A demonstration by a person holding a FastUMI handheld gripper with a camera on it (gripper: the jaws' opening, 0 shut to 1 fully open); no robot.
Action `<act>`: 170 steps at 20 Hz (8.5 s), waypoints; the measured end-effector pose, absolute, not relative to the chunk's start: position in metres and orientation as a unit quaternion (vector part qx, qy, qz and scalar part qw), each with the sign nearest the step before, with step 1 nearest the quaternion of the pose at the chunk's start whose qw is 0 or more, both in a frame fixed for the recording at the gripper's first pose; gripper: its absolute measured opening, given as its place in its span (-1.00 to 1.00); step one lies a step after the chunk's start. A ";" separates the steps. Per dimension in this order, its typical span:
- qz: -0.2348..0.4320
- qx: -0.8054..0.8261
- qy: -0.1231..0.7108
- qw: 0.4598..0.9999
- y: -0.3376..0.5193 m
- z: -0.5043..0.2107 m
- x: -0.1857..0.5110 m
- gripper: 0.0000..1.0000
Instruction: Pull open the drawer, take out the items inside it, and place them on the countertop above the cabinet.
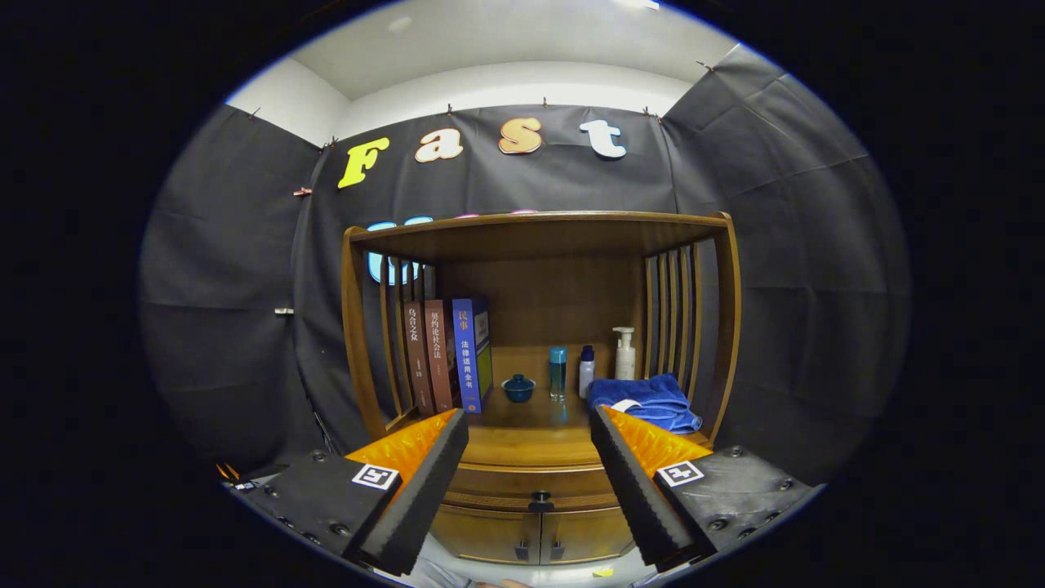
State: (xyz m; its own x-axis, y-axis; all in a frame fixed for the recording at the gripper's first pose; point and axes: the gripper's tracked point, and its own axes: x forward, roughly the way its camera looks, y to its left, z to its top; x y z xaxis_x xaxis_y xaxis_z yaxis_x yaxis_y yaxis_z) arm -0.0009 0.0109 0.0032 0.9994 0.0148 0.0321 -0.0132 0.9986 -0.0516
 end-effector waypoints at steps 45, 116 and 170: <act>-0.039 -0.049 0.265 0.962 -0.030 -0.268 0.136 -0.37; -0.027 -0.060 0.585 0.808 -0.030 -0.310 0.087 -0.15; -0.017 -0.012 0.278 0.960 -0.022 -0.132 0.235 1.00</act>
State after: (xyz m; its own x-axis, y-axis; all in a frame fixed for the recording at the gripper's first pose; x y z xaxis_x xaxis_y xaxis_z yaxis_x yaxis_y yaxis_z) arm 0.2349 -0.0221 -0.1319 0.8444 -0.0401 -0.5342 0.0271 0.9991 -0.0322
